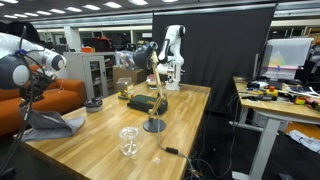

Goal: Fold the grey towel from right to left

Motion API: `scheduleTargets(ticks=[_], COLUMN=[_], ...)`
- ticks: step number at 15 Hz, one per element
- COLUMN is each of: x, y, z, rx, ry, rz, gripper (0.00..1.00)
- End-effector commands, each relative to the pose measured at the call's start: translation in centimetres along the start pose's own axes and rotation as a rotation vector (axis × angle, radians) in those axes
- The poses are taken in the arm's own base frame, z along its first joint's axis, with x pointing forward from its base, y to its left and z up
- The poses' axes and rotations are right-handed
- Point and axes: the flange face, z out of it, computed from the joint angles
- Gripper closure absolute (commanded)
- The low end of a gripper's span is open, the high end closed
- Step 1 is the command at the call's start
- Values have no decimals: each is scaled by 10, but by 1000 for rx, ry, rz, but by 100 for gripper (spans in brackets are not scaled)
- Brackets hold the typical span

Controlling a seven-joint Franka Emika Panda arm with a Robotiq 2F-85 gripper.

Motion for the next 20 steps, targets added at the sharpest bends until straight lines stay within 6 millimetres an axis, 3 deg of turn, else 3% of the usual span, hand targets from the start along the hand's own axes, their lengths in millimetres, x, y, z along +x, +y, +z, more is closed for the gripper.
scheduleTargets(ticks=[1, 7, 12, 13, 14, 16, 20], x=[7, 26, 46, 49, 51, 54, 53], y=[-5, -42, -61, -63, -65, -65, -58], z=[21, 73, 101, 104, 106, 110, 110], rx=[-126, -291, -372, -380, -385, -384, -366], ry=[-16, -64, -80, -78, -77, -75, -55], rz=[52, 153, 177, 175, 175, 170, 147], gripper=[99, 99, 99, 95, 70, 63, 34])
